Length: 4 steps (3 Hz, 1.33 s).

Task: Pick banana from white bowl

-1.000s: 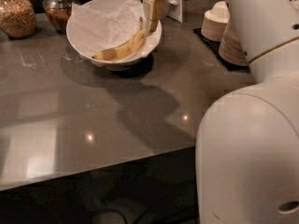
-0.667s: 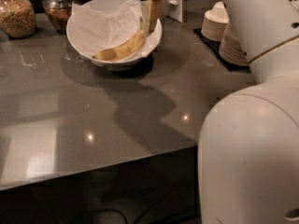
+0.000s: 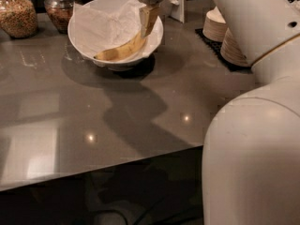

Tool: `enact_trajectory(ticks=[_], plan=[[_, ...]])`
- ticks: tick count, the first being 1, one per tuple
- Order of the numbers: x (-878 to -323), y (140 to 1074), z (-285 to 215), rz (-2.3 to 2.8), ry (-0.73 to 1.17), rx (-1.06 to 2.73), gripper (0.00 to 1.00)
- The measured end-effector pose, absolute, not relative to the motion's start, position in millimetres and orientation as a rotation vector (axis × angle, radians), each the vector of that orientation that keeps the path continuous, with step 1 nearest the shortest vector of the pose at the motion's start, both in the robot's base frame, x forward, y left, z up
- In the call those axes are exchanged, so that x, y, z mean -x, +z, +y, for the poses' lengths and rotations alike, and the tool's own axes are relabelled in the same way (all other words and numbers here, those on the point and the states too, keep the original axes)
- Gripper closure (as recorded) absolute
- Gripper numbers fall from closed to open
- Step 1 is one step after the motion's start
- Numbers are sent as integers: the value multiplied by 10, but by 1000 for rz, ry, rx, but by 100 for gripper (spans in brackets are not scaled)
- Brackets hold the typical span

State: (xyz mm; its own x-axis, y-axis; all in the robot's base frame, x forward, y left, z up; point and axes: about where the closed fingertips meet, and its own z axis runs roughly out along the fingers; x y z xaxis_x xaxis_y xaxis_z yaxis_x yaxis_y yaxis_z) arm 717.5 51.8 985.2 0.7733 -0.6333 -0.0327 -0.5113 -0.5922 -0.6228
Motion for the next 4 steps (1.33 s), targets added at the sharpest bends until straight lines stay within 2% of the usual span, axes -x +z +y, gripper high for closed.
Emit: enact_trajectory(ticks=[1,4], plan=[[-7181,9671,491,861,-252,2379,37],[-7426,9119,409,929,-194,2399,40]])
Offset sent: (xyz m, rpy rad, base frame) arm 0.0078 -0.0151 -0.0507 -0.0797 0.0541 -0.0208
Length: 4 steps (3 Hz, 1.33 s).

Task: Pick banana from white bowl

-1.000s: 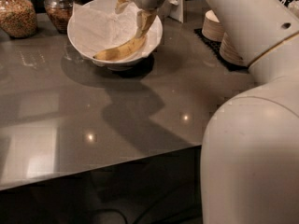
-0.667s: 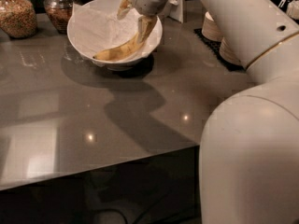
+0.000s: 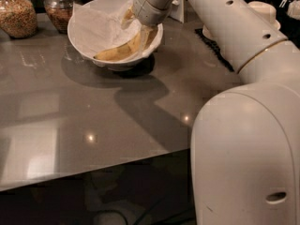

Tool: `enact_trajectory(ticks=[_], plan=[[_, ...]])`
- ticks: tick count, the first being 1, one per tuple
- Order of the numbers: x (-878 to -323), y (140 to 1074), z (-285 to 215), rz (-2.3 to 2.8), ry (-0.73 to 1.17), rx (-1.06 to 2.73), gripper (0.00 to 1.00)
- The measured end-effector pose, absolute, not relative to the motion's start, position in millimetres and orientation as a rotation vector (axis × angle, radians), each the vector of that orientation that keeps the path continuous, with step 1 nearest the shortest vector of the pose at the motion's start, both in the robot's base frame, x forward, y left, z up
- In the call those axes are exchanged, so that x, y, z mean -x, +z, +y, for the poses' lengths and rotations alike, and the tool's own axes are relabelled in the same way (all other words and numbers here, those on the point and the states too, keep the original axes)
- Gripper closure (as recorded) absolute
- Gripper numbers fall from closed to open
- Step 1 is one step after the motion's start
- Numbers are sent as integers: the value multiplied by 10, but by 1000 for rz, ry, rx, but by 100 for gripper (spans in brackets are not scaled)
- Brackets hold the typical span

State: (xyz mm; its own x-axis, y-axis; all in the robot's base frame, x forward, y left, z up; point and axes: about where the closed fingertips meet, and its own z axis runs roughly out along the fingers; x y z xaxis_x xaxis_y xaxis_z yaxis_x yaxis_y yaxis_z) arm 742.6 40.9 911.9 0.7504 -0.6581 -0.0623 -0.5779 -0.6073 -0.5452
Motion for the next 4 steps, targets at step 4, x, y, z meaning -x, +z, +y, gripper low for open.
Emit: enact_trajectory(ticks=[4], plan=[[-7671,8607,507,989,-82,2386,40]])
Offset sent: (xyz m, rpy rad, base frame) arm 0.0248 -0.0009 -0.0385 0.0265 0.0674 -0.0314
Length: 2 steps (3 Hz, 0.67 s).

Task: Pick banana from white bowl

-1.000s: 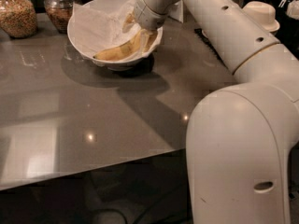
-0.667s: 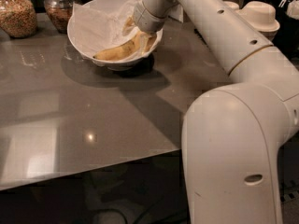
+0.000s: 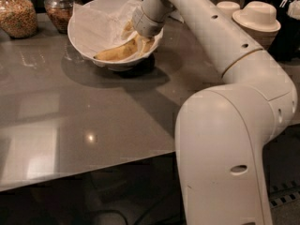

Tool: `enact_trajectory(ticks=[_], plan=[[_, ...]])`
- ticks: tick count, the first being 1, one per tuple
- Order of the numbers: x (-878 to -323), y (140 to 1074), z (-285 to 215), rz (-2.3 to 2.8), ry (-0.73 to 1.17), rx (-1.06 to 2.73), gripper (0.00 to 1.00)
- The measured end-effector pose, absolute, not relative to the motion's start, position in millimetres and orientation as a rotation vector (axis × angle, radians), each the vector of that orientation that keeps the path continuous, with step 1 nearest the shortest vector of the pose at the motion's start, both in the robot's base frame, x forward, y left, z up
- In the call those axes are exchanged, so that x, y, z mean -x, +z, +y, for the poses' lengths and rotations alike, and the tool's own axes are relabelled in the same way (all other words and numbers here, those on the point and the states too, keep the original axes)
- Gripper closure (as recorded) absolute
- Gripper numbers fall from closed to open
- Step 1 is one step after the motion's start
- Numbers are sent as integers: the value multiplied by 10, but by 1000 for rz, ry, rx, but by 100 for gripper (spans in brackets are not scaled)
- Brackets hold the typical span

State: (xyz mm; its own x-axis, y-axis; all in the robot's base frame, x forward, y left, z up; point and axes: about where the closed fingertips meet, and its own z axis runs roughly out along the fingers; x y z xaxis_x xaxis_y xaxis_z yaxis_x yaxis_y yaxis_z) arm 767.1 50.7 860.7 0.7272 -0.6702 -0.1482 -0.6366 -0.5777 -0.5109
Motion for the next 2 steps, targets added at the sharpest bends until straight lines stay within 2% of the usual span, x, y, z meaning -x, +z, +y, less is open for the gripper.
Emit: enact_trajectory(ticks=[2], plan=[[-7770,8509,636,981,-53,2387,49]])
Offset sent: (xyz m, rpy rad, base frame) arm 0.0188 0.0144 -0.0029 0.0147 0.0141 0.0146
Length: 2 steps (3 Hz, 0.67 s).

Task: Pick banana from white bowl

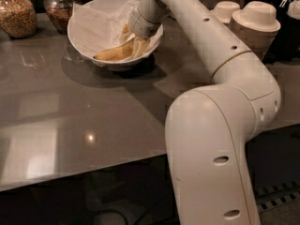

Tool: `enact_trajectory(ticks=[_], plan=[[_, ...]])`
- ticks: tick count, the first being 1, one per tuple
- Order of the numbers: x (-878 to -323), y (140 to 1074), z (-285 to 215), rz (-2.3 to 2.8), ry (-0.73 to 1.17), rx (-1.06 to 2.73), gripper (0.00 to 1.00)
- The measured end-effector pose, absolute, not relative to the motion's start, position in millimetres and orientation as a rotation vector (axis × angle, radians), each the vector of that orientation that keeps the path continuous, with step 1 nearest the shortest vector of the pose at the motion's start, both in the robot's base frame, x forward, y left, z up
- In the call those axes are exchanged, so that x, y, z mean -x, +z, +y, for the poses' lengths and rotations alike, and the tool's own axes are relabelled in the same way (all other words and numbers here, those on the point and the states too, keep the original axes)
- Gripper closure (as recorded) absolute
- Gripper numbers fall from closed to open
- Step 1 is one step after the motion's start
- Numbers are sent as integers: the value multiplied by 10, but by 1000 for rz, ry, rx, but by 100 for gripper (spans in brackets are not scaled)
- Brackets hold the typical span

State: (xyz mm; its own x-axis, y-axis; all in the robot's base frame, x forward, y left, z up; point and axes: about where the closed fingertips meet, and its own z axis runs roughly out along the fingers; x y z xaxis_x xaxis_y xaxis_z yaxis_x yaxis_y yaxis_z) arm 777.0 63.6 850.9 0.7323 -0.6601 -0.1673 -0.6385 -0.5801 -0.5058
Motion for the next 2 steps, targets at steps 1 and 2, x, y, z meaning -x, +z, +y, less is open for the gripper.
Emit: enact_trajectory(ticks=[1,2], plan=[[-7780,8542,664,969,-58,2390,68],[-7718,8689,672,944,-73,2403,91]])
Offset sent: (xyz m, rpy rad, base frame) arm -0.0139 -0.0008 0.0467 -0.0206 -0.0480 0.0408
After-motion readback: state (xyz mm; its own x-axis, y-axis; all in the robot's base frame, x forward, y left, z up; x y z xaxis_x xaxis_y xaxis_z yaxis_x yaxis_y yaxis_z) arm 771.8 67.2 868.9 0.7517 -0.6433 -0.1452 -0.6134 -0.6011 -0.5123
